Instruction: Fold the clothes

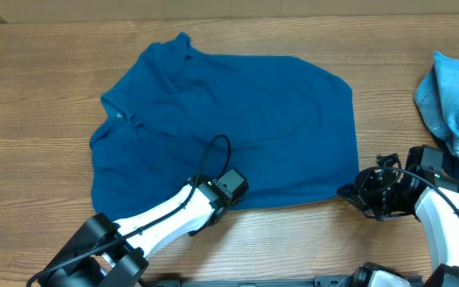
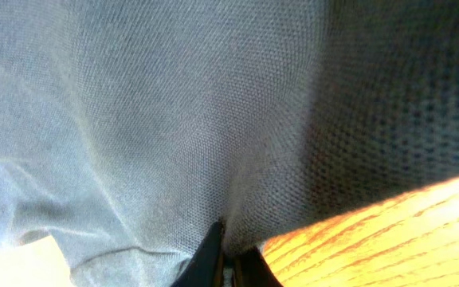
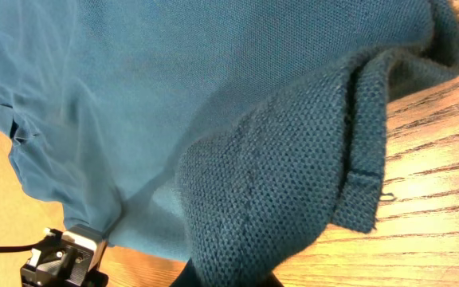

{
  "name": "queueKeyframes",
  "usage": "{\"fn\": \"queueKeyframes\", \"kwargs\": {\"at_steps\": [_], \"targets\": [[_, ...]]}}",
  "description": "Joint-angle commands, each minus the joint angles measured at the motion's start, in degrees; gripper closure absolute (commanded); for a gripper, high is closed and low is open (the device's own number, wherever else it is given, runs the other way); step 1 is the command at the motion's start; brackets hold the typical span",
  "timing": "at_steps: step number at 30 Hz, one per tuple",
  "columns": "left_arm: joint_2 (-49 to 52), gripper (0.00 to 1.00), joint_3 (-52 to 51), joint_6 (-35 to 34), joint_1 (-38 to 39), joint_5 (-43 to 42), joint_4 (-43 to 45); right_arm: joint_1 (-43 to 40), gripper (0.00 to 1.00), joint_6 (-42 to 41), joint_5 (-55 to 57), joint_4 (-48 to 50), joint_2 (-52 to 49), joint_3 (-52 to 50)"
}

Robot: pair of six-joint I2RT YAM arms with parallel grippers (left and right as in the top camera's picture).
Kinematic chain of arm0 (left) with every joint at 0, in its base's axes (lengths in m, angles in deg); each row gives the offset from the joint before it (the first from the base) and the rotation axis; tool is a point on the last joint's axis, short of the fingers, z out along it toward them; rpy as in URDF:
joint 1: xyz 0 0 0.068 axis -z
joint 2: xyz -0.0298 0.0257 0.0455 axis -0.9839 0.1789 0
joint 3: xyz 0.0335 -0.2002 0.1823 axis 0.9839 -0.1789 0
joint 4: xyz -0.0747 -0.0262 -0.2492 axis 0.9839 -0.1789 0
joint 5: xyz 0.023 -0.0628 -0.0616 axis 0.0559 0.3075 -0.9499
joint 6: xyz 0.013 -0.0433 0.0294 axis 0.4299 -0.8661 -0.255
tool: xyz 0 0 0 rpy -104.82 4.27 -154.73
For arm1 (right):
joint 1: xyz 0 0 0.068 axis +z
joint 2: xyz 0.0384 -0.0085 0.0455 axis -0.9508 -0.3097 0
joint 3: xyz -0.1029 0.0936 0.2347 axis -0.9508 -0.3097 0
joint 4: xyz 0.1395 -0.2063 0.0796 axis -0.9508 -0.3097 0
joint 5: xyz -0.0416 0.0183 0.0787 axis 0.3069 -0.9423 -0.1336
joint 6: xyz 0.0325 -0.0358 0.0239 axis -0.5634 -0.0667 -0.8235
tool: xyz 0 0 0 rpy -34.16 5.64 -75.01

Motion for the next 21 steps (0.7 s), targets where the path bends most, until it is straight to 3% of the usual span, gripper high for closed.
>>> {"fn": "queueKeyframes", "kwargs": {"at_steps": [1,12,21], "targets": [[0.31,0.96,1.99,-0.04,0.48,2.23,-1.46,0.04,0.96,0.42,-0.37,0.17,0.90,1.40],[0.31,0.96,5.44,1.14,0.37,2.27,-4.28,0.04,0.96,3.76,-3.19,1.07,0.90,1.70],[0.31,0.96,5.49,2.62,-0.68,5.07,0.63,0.04,0.96,3.21,-4.61,3.28,0.90,2.58]]}}
